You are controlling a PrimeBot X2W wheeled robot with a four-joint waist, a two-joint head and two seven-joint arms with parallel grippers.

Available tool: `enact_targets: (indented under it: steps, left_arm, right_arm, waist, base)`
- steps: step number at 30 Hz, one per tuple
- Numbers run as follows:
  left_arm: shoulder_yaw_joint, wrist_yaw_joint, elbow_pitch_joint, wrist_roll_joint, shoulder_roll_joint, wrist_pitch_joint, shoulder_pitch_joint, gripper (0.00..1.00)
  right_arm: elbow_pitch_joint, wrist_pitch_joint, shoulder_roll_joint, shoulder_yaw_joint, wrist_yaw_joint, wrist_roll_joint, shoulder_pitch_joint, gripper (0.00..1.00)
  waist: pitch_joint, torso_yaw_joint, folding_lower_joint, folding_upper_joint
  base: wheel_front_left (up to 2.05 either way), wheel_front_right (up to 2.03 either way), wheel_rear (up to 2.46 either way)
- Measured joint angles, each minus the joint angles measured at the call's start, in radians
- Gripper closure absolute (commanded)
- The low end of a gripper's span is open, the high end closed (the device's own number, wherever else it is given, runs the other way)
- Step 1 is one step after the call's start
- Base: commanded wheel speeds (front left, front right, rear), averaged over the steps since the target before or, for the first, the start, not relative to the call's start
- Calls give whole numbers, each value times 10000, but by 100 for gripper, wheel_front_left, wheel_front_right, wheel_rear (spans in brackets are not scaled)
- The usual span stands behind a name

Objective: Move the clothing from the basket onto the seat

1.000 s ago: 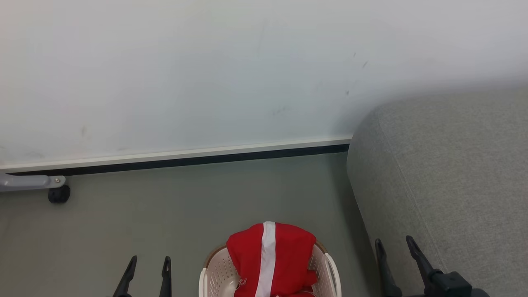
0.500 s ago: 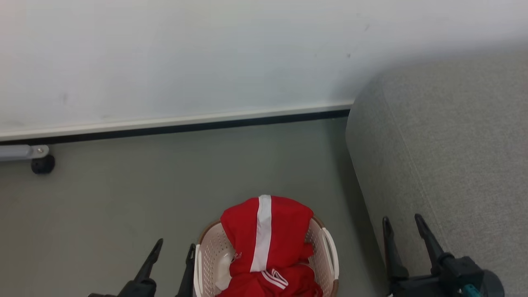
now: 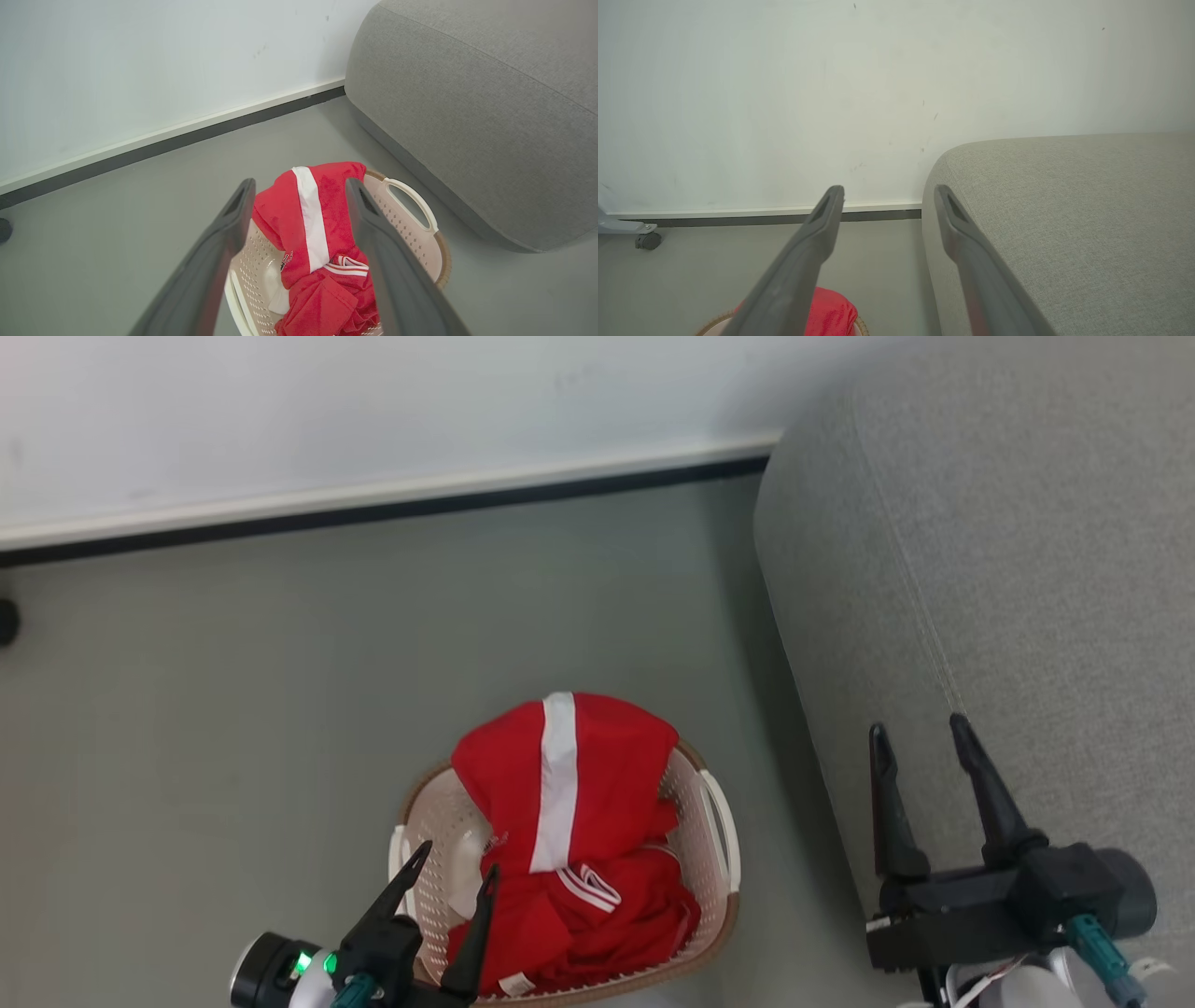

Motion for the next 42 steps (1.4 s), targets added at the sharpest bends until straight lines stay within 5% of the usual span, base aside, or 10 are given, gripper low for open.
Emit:
enact_targets:
  steps: [42]
  left_arm:
    - [-1112,-522,3463,1313,15,1532,-4699,0]
  right_arm:
    - [-1651,-25,211,-364,2,-318,-2869,0]
  waist:
    - [5555,-1386,0,0]
  base:
    - [0,0,0]
